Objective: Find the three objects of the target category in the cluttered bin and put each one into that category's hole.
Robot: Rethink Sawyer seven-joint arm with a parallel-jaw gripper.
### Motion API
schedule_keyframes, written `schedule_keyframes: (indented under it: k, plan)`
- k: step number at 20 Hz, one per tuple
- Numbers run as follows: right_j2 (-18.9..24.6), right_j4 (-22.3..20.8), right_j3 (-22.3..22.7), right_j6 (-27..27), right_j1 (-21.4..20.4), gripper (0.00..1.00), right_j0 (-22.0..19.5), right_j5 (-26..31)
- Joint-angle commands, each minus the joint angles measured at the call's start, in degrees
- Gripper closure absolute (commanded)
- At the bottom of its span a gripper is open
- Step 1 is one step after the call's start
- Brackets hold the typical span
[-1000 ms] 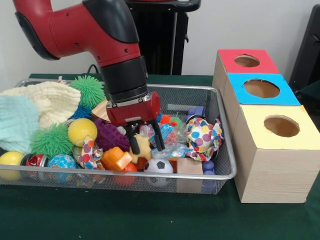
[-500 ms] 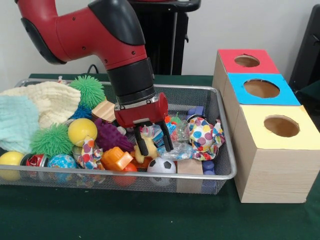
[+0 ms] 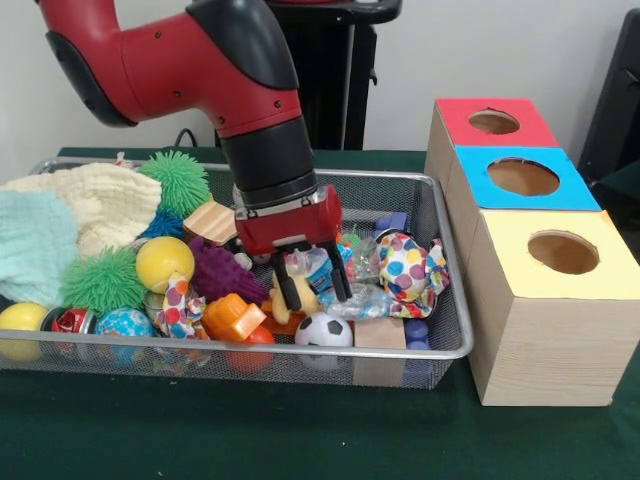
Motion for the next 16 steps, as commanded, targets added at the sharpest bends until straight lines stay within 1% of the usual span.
schedule_keyframes:
  k: [1,6,12,14,16]
  plan:
    - [-4.39,-6.01,-2.43,-4.43,0.46,0.0,3.33,6.79]
    - [-7.34,-8.53,-2.06,-4.38,-2.71,0.0,5.67,6.66]
    - [-13.22,-12.57,-2.03,-2.28,-7.25,0.0,10.34,3.87]
    - [-14.98,-13.85,-2.18,-1.54,-8.16,0.0,11.78,2.89]
    - [-15.7,-14.67,-2.31,-1.21,-8.45,0.0,12.28,2.17]
